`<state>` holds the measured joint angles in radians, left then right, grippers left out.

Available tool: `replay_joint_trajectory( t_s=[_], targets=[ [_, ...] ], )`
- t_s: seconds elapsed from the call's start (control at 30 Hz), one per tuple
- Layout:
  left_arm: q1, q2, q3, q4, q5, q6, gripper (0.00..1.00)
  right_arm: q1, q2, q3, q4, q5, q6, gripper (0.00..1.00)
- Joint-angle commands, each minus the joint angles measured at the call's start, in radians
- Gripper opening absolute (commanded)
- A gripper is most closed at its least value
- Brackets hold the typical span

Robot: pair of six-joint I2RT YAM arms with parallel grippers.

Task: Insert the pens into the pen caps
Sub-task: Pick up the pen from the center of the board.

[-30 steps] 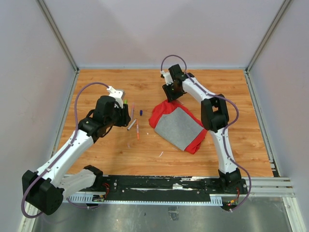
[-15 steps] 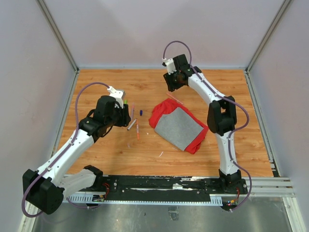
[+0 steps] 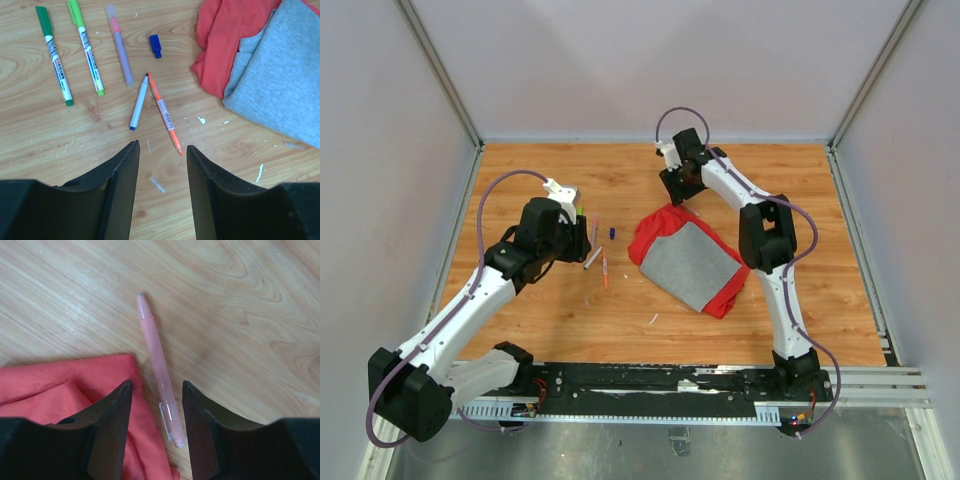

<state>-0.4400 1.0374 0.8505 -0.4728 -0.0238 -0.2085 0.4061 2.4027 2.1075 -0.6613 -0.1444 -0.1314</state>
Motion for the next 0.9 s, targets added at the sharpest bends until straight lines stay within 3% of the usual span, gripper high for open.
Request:
replay_joint_trajectory(
  t_s=[0.0, 0.53, 0.87],
  targets=[
    [-0.002, 0.003, -0.010, 0.022, 0.017, 0.017, 0.47, -0.021, 0.025, 0.063, -0.028, 0.017, -0.003, 0.45],
    [-0.003, 0.010, -0.009, 0.021, 0.018, 0.017, 0.47, -0.035, 0.106, 0.113, -0.094, -0.035, 0.006, 0.37],
    [-0.002, 0.010, -0.009, 0.020, 0.014, 0.018, 0.47, -0.047, 0.067, 0.091, -0.090, 0.022, -0.026, 0.09]
  ],
)
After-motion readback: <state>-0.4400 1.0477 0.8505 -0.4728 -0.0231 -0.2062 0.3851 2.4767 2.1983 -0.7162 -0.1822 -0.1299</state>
